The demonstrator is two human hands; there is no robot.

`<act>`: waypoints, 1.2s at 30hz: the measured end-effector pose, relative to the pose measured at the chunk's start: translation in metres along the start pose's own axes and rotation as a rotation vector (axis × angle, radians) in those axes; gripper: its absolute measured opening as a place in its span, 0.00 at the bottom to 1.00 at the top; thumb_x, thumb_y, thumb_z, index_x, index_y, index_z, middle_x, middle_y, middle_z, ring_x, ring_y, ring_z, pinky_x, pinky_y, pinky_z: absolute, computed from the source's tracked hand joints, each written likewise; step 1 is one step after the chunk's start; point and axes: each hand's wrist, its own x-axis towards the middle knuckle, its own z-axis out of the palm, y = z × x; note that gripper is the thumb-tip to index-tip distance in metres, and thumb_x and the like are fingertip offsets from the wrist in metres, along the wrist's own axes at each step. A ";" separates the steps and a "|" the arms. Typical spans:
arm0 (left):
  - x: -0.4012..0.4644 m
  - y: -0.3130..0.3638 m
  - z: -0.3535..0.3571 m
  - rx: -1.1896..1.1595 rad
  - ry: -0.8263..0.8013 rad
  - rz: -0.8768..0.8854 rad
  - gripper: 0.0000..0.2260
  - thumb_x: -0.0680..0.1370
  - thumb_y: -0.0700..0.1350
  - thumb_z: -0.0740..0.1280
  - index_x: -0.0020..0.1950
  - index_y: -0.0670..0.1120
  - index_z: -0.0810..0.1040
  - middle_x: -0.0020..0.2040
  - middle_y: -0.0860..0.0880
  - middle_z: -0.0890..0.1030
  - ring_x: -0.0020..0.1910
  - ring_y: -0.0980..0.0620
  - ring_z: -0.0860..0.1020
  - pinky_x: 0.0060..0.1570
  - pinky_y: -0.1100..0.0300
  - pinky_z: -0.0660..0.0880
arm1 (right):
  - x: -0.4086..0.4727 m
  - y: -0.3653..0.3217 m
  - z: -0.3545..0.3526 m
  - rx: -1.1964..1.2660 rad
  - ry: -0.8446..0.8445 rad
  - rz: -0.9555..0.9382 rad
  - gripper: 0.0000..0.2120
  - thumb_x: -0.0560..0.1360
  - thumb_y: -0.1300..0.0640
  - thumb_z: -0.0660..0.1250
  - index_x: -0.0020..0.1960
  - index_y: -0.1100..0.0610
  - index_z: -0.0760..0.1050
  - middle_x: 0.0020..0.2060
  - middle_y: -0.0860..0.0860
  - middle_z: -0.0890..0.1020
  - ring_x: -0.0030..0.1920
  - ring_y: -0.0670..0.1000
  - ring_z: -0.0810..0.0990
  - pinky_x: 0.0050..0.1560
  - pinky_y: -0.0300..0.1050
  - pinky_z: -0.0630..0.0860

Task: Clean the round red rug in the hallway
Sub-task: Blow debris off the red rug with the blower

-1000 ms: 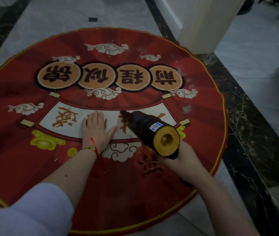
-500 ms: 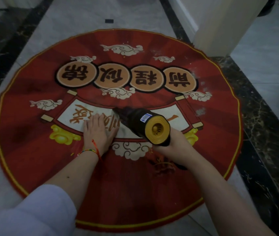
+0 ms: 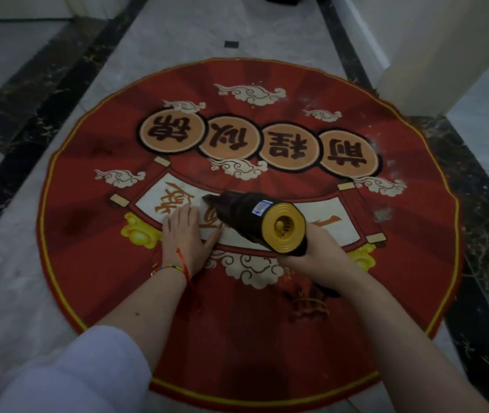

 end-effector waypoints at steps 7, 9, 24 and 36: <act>0.003 -0.017 -0.001 -0.011 0.028 -0.023 0.32 0.78 0.63 0.55 0.74 0.42 0.61 0.72 0.44 0.64 0.73 0.45 0.60 0.72 0.48 0.52 | 0.020 -0.005 0.008 0.018 -0.014 -0.001 0.12 0.68 0.65 0.71 0.46 0.52 0.73 0.40 0.47 0.80 0.40 0.43 0.77 0.37 0.36 0.72; 0.006 -0.024 -0.001 -0.031 0.038 -0.021 0.32 0.78 0.63 0.56 0.72 0.42 0.63 0.70 0.43 0.67 0.71 0.44 0.62 0.72 0.47 0.54 | 0.037 -0.014 0.019 0.009 -0.019 -0.022 0.12 0.68 0.65 0.70 0.43 0.51 0.72 0.37 0.47 0.78 0.38 0.43 0.76 0.36 0.38 0.71; 0.007 -0.028 0.004 -0.038 0.061 -0.032 0.38 0.74 0.67 0.45 0.72 0.41 0.65 0.71 0.42 0.67 0.71 0.43 0.63 0.72 0.46 0.54 | 0.025 -0.014 0.011 0.005 -0.055 0.013 0.15 0.67 0.64 0.72 0.43 0.47 0.71 0.37 0.44 0.78 0.36 0.37 0.77 0.33 0.30 0.71; 0.007 -0.032 0.006 -0.030 0.055 -0.032 0.34 0.76 0.67 0.49 0.70 0.42 0.66 0.69 0.44 0.69 0.70 0.45 0.64 0.71 0.47 0.55 | 0.029 -0.024 0.019 -0.008 -0.065 -0.015 0.13 0.68 0.64 0.71 0.41 0.50 0.71 0.34 0.46 0.77 0.33 0.39 0.75 0.30 0.30 0.69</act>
